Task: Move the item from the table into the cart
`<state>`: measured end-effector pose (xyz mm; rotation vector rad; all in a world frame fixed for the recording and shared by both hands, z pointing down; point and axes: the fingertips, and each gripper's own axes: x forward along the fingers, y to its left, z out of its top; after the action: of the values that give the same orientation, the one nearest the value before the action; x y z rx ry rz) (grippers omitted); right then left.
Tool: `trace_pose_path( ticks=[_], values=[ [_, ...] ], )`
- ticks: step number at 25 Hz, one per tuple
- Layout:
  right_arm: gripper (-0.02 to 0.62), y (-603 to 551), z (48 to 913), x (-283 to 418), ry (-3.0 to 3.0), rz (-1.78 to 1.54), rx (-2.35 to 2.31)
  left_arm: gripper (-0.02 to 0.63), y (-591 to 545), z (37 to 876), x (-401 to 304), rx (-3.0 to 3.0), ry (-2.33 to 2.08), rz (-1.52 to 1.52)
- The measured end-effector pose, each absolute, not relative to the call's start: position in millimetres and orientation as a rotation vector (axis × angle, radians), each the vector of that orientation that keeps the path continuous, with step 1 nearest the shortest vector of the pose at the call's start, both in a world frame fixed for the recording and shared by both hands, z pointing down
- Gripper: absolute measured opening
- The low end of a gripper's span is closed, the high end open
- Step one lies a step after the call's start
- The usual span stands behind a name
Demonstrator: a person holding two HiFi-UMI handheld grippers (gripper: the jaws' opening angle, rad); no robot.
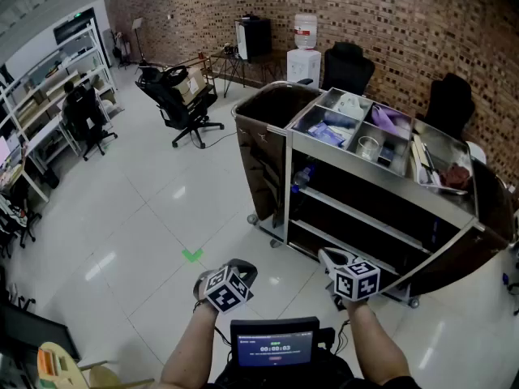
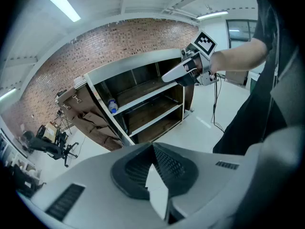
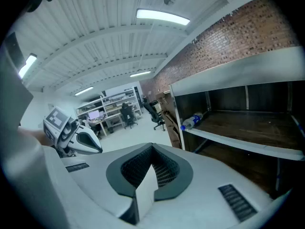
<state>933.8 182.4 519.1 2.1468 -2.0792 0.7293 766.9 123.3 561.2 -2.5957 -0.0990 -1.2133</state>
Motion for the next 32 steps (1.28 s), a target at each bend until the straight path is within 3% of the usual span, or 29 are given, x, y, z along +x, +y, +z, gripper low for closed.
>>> trace_pose_path(
  ticks=[12,22,26,32],
  values=[
    [0.000,65.9,487.4,798.1,-2.262,0.630,1.922,0.000,51.3,543.2,661.0,-2.683,0.043,-1.203],
    [0.000,-33.9,461.9,663.5,-2.544,0.537,1.470,0.000,-1.8,511.8,544.9,-2.801,0.548,-1.191],
    [0.000,-58.9,442.2,586.3,-2.719,0.443,1.237,0.000,-14.1,496.5,469.7,-2.848,0.899,-1.101],
    [0.000,-75.5,434.6,387.3,-2.844,0.391,0.865,0.000,1.1,489.6,275.4,-2.822,1.409,-0.963]
  ],
)
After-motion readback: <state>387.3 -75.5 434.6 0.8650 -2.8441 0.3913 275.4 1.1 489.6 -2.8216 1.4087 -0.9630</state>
